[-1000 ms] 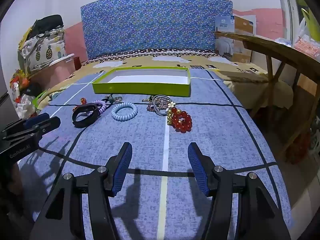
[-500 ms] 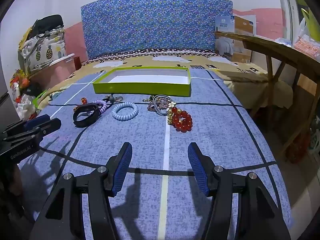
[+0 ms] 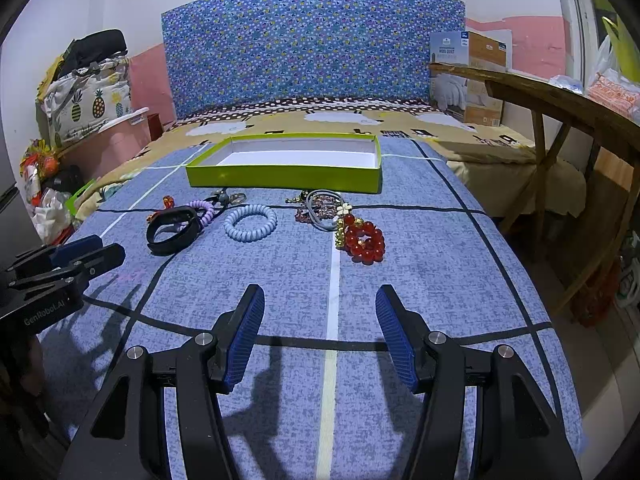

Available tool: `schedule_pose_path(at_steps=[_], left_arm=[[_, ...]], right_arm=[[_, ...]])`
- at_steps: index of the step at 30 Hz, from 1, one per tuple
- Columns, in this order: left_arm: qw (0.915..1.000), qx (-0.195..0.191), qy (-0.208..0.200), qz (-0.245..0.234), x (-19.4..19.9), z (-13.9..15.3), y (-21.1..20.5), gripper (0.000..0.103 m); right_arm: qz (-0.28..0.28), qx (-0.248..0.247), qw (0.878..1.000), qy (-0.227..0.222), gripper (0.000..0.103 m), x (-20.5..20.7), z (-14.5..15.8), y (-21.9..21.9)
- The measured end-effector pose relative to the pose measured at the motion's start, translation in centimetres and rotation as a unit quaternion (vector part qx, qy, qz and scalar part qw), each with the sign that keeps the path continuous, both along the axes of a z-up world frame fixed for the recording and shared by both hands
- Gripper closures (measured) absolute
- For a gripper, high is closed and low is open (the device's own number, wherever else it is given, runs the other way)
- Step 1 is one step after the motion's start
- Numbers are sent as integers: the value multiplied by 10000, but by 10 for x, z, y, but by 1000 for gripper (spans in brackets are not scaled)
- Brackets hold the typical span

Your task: Organize jewelry

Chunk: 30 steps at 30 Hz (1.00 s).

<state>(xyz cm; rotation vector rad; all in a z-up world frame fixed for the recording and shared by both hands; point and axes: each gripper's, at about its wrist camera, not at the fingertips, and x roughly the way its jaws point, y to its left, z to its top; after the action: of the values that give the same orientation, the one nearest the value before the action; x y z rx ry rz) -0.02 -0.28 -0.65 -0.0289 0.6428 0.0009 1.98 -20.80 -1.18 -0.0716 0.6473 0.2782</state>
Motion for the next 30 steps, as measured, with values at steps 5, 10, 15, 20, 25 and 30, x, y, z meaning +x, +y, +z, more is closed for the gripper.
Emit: schedule_pose_path(at_steps=[5, 10, 15, 20, 25, 30], left_arm=[[10000, 8, -2, 3, 0, 0, -1, 57], [10000, 34, -8, 14, -1, 0, -2, 57], [10000, 53, -23, 13, -2, 1, -2, 57], [10000, 61, -26, 8, -2, 1, -2, 57], [10000, 75, -43, 26, -3, 3, -1, 57], [10000, 82, -46, 28, -3, 3, 0, 57]], right_arm=[[-4, 7, 10000, 26, 45, -2, 0, 0], [-7, 4, 10000, 24, 45, -2, 0, 0], [-14, 5, 10000, 17, 45, -2, 1, 0], [-18, 9, 10000, 23, 45, -2, 0, 0], [-16, 11, 10000, 11, 45, -2, 1, -1], [-26, 10, 10000, 8, 45, -1, 1, -1]])
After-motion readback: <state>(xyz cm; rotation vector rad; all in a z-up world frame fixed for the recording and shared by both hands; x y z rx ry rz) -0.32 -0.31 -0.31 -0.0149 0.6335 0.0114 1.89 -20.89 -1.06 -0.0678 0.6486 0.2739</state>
